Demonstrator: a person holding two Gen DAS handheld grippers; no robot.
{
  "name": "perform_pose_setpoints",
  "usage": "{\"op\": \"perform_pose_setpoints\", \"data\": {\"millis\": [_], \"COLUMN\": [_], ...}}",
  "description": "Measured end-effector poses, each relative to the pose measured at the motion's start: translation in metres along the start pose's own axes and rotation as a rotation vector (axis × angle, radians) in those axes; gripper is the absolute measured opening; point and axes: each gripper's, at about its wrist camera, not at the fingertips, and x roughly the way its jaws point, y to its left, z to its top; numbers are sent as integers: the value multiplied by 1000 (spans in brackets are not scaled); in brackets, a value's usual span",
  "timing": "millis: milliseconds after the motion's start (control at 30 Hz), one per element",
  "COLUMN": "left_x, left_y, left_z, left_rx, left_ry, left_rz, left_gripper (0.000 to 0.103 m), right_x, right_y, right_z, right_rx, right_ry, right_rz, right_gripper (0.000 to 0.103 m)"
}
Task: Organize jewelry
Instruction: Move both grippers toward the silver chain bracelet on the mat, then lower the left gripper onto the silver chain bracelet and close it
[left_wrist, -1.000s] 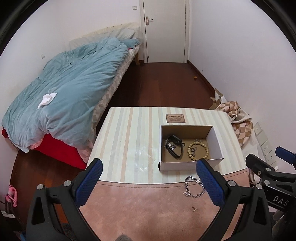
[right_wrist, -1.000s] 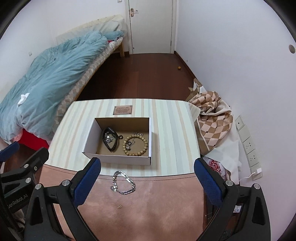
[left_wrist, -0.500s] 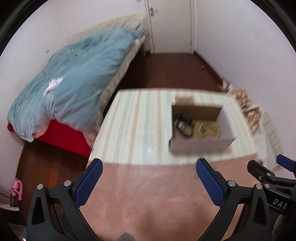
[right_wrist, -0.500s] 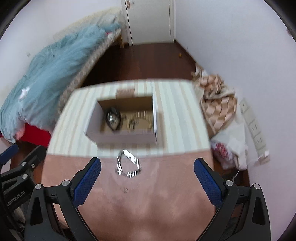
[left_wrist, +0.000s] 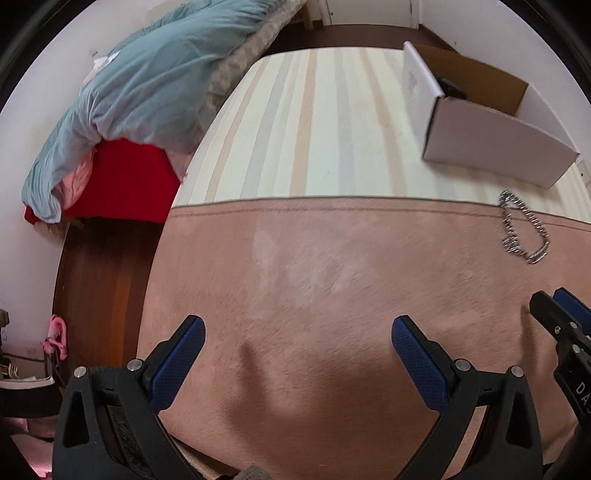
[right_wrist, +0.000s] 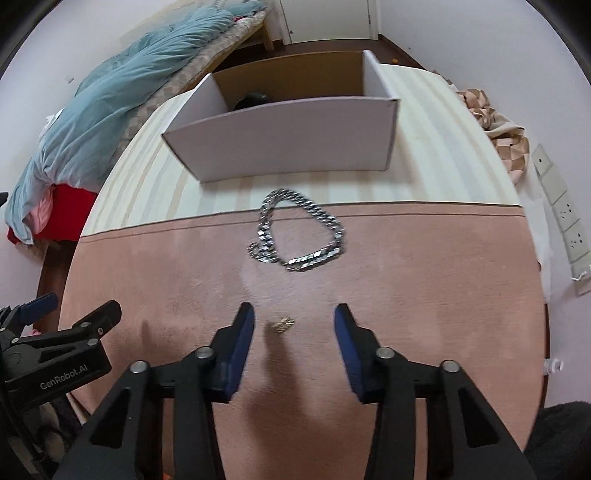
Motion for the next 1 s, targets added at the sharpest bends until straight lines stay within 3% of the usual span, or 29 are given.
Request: {"op": "perform_pose_setpoints", "data": {"millis": [33, 167, 367, 600, 700, 733, 867, 900, 933, 967, 1000], "left_x": [2, 3, -2, -5, 0, 1, 3, 3, 3, 6, 8], "left_y": [0, 2, -7, -62, -98, -104, -133, -137, -141, -146, -150], "left_z": [0, -1, 11, 48, 61, 63, 68, 68, 67, 66, 64], "left_rx": [-3, -9, -14, -5, 49, 60, 125, 139, 150, 169, 178], "left_ry": [4, 11, 0, 14, 26, 25, 14, 8, 7, 16, 24], "left_rz": [1, 3, -45, -284, -329, -328, -314, -309, -304, -293, -292], "left_gripper": [103, 103, 103, 103, 100, 98, 97, 93, 74, 49, 42], "right_x": [2, 7, -4, -24, -21, -22, -22, -21, -20, -21, -21], "right_y": [3, 16, -6, -60, -82, -87, -113, -117, -120, -123, -126], "right_z": [1, -7, -2, 19, 26, 27, 28, 29, 29, 29, 29], "right_rx": [-11, -76, -5, 102, 151, 161, 204, 211, 215, 221, 228], "right_ry": [3, -29, -55, -107, -95, -94, -89, -87, -86, -87, -86], "right_rz": [-9, -72, -37, -85, -97, -102, -120, -120, -120, -116, -110], "right_gripper": [36, 10, 9, 9, 8, 3, 2, 2, 2, 2, 2]}}
